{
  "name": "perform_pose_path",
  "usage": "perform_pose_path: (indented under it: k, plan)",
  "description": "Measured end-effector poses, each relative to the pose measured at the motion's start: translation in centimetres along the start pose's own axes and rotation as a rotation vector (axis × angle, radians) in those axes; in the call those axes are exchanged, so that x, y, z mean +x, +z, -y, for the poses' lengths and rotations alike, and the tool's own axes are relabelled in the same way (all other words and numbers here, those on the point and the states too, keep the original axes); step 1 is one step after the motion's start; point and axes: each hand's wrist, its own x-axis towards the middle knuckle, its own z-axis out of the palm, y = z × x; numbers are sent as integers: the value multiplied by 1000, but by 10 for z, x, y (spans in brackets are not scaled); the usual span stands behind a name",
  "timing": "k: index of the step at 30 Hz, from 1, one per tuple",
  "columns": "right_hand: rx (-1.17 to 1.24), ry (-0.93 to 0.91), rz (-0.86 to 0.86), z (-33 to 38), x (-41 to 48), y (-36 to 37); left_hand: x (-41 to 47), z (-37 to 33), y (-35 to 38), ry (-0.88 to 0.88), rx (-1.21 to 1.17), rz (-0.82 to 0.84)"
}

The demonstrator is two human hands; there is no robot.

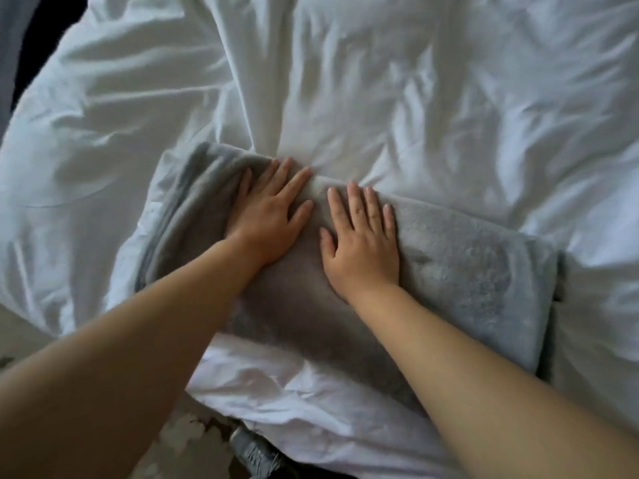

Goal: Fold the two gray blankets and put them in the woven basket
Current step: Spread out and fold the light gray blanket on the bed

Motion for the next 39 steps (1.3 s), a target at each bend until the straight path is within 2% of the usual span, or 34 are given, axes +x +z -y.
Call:
perform_pose_path:
  k: [3,7,11,14,16,18,21,23,26,29,33,36,39]
  plan:
    - [6,47,-60,-28,-7,19,10,24,15,124,-109,60]
    - [-6,194,-152,-79,-37,24,14,34,20,188,-162,26]
    - [-68,354,-171,-131,-93,17,7,30,17,181,-137,42]
    - [-101,517,-123,-151,-126,8,-9,13,4,102,-35,69]
    - [72,712,-121,-156,-139,-2,-31,-10,-6,2,-26,26]
    - [371,930,-224,-158,-145,-16,-62,-37,-12,-55,-71,0]
    - [920,1127,-363,-158,-155,-39,-110,-74,-11,45,-129,7]
    - [1303,1169,-292,-160,-157,-45,-133,-91,-6,91,-207,16]
    - [1515,1170,-34,-165,-162,-47,-150,-106,5,45,-294,77]
    - [1588,1148,100,-169,-165,-52,-156,-105,12,-43,-361,241]
    - [1597,1159,190,-169,-163,-58,-155,-91,7,-32,-414,408]
    - [1618,1133,264,-162,-157,-65,-145,-86,-6,-83,-513,447]
    - [1620,1121,267,-152,-152,-71,-138,-89,-20,-262,-768,400]
